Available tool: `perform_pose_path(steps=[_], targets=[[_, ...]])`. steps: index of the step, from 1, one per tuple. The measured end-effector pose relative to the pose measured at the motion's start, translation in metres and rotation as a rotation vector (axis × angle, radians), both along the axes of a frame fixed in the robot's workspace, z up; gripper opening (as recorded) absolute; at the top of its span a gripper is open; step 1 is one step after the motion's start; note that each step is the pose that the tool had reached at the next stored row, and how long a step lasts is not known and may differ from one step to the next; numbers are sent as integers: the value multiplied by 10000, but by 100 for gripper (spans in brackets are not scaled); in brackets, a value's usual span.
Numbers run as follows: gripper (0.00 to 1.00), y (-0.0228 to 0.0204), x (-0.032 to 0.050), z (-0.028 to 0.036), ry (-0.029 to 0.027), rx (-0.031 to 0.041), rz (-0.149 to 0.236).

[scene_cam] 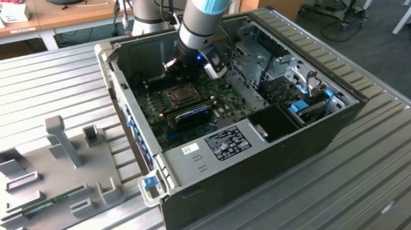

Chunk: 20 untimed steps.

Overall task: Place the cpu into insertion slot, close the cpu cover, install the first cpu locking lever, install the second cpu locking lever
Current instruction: 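Install the first cpu locking lever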

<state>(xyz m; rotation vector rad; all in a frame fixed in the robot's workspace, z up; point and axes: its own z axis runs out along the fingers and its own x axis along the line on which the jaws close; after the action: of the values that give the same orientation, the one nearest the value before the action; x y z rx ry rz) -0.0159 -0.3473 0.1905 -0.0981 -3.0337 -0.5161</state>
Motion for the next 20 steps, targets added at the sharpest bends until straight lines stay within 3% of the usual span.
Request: perform_pose_path(steps=[3,9,20], targets=[[11,0,4,-11,0,46,-1],[11,1,6,-4,1,55,0],[11,1,6,117,3,55,0]])
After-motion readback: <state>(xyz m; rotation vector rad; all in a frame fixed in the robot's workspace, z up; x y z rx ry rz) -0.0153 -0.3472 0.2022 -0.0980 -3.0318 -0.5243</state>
